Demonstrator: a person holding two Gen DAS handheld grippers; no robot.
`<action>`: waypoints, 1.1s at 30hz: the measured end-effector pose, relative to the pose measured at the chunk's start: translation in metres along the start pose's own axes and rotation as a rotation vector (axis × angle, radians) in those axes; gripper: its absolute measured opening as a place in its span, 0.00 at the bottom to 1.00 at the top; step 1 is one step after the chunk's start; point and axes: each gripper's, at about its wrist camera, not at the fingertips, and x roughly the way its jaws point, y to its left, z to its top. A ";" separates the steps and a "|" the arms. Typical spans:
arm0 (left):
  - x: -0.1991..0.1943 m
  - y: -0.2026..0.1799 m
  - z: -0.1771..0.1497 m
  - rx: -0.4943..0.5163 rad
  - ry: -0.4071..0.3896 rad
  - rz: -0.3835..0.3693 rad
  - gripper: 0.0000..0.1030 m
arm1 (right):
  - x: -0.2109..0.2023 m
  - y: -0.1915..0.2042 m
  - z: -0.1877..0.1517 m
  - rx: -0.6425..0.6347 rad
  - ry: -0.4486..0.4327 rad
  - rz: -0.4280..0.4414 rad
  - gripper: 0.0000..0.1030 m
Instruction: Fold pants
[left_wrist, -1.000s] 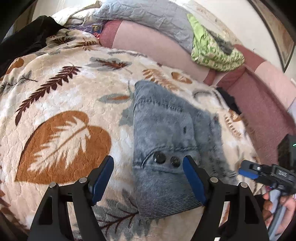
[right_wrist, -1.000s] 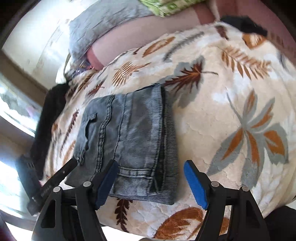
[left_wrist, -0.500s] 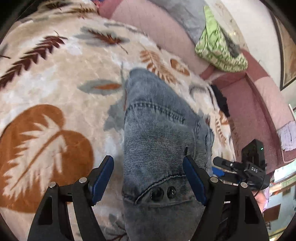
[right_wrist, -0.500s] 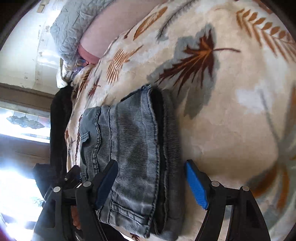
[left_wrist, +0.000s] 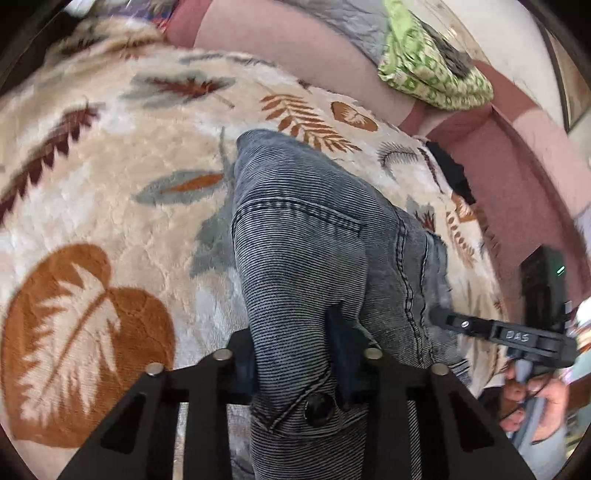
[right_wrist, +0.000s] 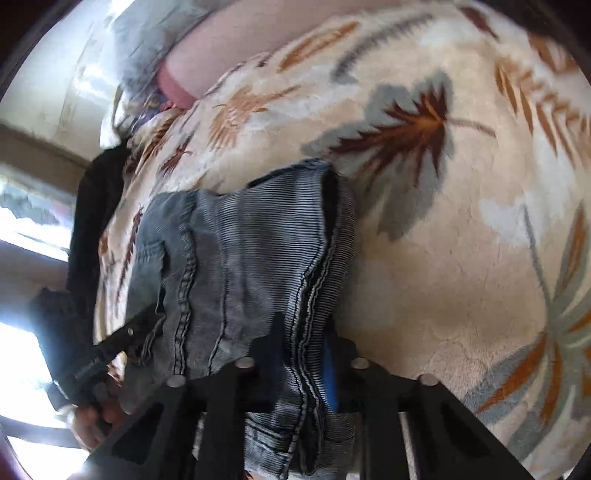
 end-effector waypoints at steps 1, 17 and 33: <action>-0.004 -0.007 -0.002 0.035 -0.015 0.028 0.27 | -0.005 0.007 -0.001 -0.018 -0.017 -0.006 0.15; -0.083 -0.027 0.055 0.160 -0.258 0.081 0.24 | -0.076 0.086 0.052 -0.154 -0.200 0.086 0.12; -0.001 0.034 0.061 -0.024 -0.125 0.229 0.67 | 0.027 0.059 0.064 -0.145 -0.097 -0.154 0.42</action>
